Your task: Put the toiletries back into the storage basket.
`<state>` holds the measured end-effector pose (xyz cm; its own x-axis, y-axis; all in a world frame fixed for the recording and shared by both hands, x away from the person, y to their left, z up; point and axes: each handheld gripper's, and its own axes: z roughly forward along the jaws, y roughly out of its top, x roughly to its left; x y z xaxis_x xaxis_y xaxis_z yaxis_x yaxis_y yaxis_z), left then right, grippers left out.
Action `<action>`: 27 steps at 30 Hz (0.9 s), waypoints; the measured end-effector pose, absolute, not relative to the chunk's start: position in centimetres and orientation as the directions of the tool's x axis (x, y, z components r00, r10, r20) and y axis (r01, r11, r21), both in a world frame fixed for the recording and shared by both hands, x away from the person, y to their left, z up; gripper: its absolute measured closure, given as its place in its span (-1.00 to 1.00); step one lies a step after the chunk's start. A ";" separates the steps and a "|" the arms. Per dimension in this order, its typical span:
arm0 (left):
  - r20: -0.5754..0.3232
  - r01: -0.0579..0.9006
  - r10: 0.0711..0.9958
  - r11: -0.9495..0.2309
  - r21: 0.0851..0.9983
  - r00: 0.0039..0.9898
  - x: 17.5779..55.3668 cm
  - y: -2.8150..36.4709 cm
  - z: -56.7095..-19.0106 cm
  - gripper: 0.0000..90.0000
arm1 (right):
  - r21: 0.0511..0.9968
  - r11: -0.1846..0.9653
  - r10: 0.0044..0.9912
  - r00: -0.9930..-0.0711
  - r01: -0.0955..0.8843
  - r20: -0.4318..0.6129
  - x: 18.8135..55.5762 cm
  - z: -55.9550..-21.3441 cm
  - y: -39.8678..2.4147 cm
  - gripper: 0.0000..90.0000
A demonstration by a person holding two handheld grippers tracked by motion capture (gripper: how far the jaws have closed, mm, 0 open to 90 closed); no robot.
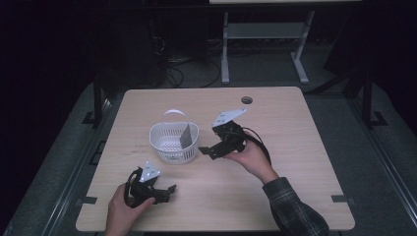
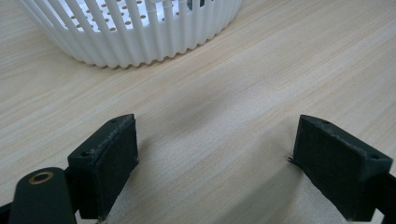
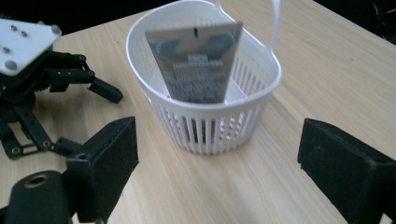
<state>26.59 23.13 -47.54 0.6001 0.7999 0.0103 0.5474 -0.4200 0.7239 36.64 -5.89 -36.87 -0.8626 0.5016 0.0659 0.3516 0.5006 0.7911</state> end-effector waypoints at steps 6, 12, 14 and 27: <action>0.010 0.547 0.800 -0.420 0.724 0.600 26.6 23.1 -47.5 -0.72 | 0.794 0.476 0.537 -0.840 0.378 0.078 35.8 -37.9 -8.4 -0.74; 0.008 0.548 0.801 -0.416 0.726 0.598 26.6 23.1 -47.6 -0.72 | 0.800 0.450 0.568 -0.818 0.397 0.086 34.8 -38.5 -10.9 -0.74; 0.008 0.548 0.802 -0.416 0.726 0.598 26.6 23.1 -47.6 -0.72 | 0.802 0.439 0.579 -0.810 0.406 0.092 34.4 -38.7 -11.6 -0.74; 0.007 0.547 0.801 -0.415 0.727 0.598 26.6 23.1 -47.6 -0.72 | 0.811 0.383 0.673 -0.735 0.441 0.082 31.6 -40.7 -17.0 -0.76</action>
